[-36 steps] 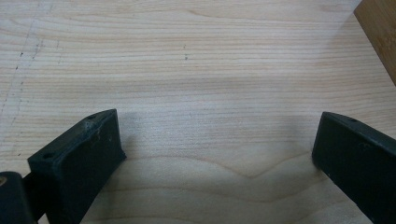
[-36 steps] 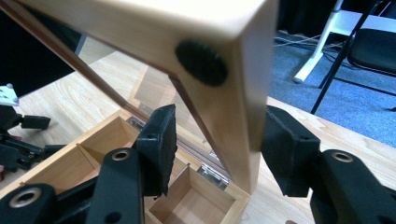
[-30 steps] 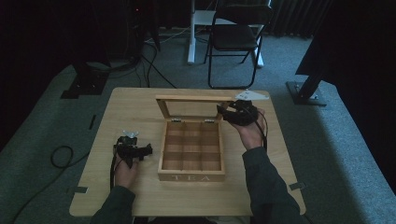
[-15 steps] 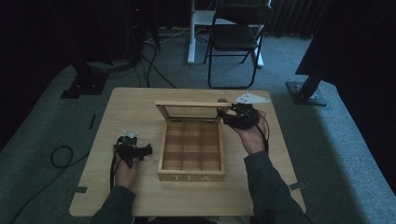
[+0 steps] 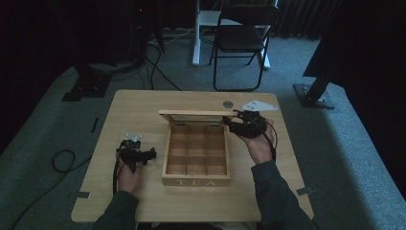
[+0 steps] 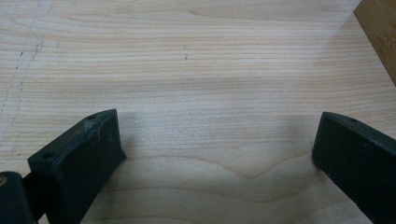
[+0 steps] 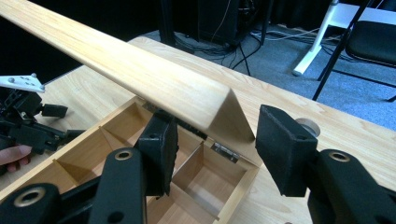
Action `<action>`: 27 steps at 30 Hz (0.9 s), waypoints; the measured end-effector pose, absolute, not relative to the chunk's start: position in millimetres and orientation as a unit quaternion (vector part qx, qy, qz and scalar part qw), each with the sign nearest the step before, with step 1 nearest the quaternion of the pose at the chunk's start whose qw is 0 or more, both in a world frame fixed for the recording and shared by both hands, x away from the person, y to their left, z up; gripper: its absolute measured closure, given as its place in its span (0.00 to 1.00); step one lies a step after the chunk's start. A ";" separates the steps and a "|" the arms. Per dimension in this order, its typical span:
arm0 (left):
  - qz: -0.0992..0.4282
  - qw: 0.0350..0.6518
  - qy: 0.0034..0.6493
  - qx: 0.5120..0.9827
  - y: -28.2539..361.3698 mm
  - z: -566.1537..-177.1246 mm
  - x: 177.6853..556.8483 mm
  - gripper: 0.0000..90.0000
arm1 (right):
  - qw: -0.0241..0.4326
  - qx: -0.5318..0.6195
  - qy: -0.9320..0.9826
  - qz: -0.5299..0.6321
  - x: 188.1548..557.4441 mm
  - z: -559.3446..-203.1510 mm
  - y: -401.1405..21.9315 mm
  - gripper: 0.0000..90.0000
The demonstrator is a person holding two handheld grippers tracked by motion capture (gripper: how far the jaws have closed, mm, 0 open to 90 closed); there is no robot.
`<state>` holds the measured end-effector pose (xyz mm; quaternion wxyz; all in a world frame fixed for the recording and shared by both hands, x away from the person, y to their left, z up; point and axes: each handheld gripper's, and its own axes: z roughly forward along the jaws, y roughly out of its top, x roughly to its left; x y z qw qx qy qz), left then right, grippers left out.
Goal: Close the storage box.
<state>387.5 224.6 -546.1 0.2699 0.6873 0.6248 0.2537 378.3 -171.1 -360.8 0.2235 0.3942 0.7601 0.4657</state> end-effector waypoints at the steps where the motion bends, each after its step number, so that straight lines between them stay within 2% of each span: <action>1: 0.254 0.270 0.625 0.687 224.6 -546.1 387.5 0.02 | 0.223 0.394 0.760 0.466 377.5 -361.3 -171.3 0.54; 27: 0.254 0.268 0.627 0.686 223.4 -545.9 387.3 0.02 | 0.229 0.393 0.770 0.448 354.4 -378.2 -167.7 0.52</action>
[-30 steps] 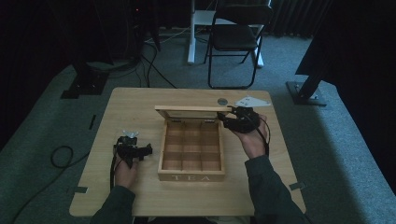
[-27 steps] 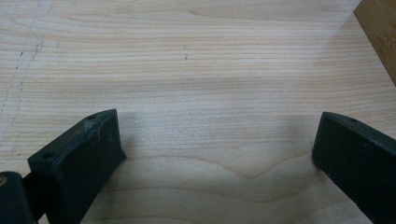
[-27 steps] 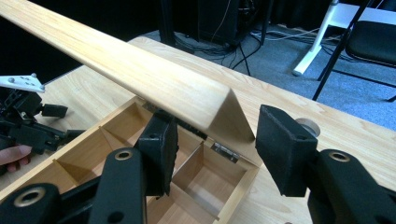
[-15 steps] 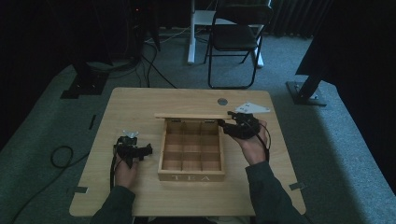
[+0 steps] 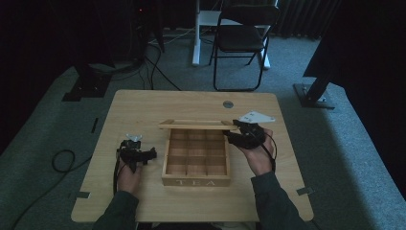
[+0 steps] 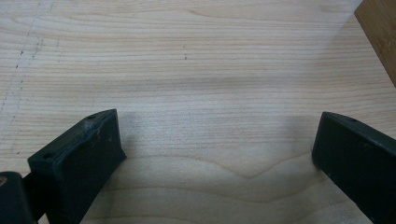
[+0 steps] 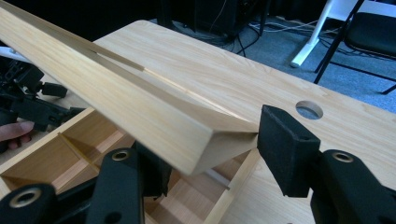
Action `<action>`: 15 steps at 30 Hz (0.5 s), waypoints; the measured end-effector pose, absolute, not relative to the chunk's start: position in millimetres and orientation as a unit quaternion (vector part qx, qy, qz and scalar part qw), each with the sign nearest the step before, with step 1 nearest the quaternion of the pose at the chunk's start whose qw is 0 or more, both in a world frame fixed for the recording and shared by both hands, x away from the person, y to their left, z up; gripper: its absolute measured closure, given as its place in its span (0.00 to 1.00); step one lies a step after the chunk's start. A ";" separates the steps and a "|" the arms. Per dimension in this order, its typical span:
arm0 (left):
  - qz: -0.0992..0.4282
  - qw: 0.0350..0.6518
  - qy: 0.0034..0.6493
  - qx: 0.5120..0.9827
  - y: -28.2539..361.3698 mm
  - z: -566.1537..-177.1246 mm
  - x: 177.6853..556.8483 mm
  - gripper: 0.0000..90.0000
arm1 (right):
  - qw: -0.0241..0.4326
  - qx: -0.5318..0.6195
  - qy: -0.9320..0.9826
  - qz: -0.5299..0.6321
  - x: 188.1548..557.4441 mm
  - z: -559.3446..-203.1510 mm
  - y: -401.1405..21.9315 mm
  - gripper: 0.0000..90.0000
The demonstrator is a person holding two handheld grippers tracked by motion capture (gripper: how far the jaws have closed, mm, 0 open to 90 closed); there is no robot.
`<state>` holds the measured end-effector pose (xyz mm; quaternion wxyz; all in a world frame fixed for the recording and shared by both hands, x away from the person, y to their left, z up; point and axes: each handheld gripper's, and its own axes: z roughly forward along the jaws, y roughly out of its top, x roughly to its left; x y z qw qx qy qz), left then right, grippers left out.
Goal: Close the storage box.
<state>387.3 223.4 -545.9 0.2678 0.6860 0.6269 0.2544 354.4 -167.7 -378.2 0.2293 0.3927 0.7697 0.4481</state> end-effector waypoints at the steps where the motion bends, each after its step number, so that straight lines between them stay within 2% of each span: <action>1: 0.254 0.268 0.627 0.686 223.5 -545.9 387.3 0.02 | 0.229 0.393 0.770 0.448 353.7 -378.9 -167.9 0.52; 15: 0.254 0.268 0.627 0.685 223.3 -546.0 387.2 0.02 | 0.227 0.398 0.766 0.450 346.9 -384.9 -168.1 0.52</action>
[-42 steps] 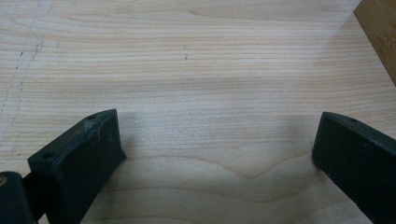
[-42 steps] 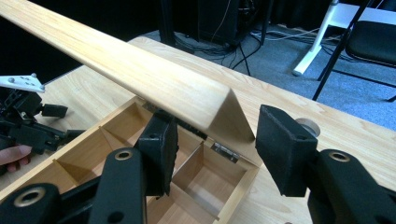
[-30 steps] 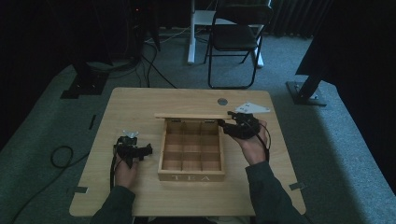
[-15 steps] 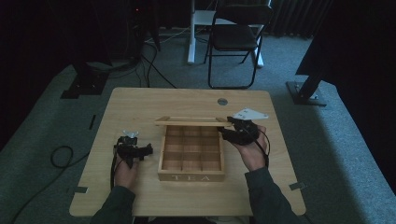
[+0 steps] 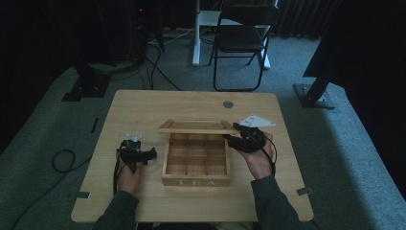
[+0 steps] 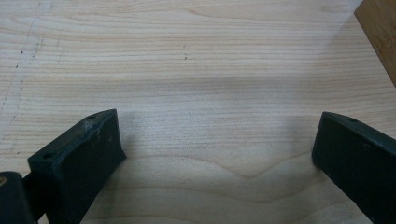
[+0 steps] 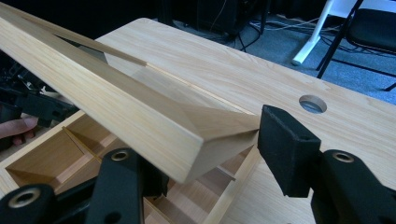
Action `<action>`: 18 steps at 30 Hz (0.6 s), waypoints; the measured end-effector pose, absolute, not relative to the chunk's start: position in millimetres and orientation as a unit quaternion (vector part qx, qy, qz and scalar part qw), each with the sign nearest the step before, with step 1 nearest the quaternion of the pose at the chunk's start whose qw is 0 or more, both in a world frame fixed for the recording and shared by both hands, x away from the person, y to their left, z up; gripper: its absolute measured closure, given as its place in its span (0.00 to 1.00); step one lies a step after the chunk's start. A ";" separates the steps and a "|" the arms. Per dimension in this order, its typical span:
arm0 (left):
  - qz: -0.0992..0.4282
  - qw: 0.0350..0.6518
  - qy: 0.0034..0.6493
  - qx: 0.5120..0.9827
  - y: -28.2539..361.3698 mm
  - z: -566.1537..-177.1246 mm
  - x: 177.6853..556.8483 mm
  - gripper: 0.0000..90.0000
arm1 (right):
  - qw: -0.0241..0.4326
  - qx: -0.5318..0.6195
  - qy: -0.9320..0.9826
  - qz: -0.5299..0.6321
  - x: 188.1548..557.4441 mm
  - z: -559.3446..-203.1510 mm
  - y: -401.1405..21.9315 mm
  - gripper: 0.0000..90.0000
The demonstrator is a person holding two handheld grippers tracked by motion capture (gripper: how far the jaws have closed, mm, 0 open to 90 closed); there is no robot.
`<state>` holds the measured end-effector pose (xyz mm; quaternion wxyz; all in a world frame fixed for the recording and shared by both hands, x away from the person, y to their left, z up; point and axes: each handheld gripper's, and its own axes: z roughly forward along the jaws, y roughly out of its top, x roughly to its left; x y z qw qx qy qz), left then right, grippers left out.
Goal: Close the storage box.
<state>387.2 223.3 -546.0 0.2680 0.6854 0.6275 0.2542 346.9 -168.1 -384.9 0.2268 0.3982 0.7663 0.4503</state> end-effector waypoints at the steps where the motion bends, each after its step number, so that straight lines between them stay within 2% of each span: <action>1: 0.254 0.268 0.627 0.685 223.3 -545.9 387.2 0.02 | 0.227 0.397 0.768 0.449 346.1 -385.7 -168.2 0.52; 18: 0.254 0.268 0.627 0.686 223.3 -546.0 387.2 0.02 | 0.226 0.399 0.769 0.445 337.0 -394.3 -168.2 0.51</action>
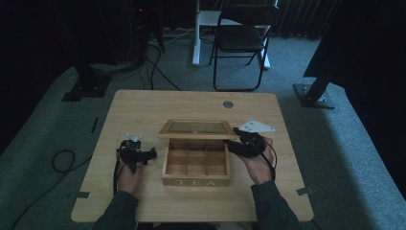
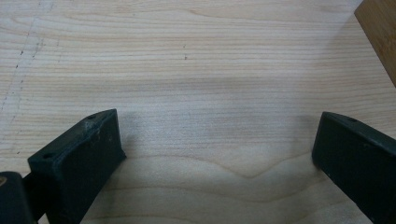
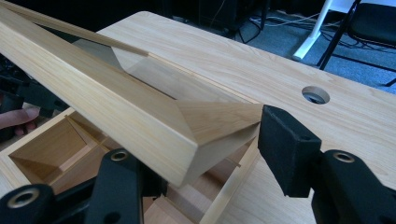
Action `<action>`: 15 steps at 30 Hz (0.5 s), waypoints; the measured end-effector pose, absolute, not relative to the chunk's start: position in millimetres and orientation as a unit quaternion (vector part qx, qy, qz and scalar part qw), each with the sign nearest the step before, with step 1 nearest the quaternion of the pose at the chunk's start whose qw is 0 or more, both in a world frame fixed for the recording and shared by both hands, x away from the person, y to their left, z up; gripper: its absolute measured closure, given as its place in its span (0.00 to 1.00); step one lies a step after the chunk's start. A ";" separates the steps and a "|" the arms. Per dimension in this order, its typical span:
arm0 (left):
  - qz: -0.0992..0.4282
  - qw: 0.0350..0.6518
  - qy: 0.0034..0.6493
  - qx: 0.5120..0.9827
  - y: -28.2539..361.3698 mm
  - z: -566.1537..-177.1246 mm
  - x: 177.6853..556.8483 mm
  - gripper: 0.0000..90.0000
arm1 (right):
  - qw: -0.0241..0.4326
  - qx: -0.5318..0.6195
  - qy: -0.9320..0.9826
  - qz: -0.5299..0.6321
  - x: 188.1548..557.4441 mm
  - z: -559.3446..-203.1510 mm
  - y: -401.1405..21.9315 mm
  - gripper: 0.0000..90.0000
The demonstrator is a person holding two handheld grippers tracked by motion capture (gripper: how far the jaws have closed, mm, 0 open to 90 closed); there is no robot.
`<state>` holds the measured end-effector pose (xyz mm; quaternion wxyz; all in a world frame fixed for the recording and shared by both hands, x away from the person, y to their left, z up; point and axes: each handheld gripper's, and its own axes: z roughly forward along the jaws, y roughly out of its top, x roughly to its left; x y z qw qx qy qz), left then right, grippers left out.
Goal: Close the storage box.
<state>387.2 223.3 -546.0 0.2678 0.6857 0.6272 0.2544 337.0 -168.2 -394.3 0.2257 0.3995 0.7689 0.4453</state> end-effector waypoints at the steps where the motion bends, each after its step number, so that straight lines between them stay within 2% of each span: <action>1: 0.254 0.267 0.627 0.686 223.4 -545.9 387.2 0.02 | 0.226 0.399 0.769 0.446 336.5 -394.9 -168.3 0.51; 15: 0.254 0.267 0.627 0.686 223.4 -545.9 387.1 0.02 | 0.227 0.399 0.768 0.446 326.3 -402.0 -169.3 0.52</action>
